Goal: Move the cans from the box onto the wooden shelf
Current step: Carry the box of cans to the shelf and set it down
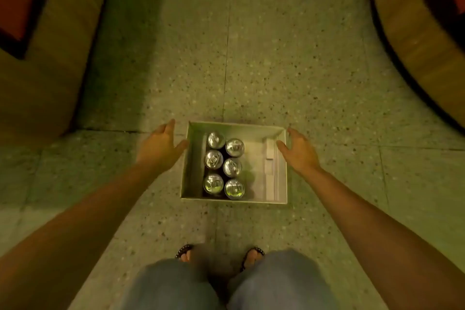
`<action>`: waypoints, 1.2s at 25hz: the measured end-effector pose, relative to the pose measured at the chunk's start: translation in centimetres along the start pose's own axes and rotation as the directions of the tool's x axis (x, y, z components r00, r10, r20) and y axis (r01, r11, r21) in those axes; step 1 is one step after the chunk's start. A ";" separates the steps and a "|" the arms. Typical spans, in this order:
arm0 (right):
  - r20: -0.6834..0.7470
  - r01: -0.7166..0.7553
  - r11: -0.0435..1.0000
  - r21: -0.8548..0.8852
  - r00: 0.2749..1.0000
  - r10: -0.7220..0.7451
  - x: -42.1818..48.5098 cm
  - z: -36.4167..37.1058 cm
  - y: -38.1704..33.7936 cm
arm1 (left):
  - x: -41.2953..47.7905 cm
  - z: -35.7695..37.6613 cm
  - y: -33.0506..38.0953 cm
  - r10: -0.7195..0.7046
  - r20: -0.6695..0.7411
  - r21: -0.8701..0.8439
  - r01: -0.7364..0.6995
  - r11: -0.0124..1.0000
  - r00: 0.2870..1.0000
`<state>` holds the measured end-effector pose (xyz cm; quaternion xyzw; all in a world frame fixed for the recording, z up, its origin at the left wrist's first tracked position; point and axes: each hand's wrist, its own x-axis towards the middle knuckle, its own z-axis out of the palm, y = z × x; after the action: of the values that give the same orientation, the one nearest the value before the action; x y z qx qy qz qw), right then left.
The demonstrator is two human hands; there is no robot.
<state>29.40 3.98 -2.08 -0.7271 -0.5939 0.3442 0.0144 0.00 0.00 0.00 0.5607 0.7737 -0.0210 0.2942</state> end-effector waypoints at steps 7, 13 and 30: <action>-0.150 -0.074 0.986 0.150 0.984 0.097 2.4 9.5 8.3 | 2.7 12.3 -4.8 -0.004 -0.037 -0.351 -0.009 0.937 0.999; -0.225 0.100 0.892 0.440 0.974 0.002 2.4 11.4 9.0 | 3.0 14.8 -4.9 -0.037 0.012 -0.736 0.034 0.676 0.999; -0.324 0.185 0.889 0.418 0.945 -0.045 0.1 3.1 4.5 | 1.0 6.8 -0.8 0.040 -0.182 -0.597 -0.143 0.789 0.982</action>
<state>31.62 1.56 -6.42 -0.7119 -0.5330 0.3522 0.2916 2.04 -1.96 -6.36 0.4732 0.7323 0.2878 0.3962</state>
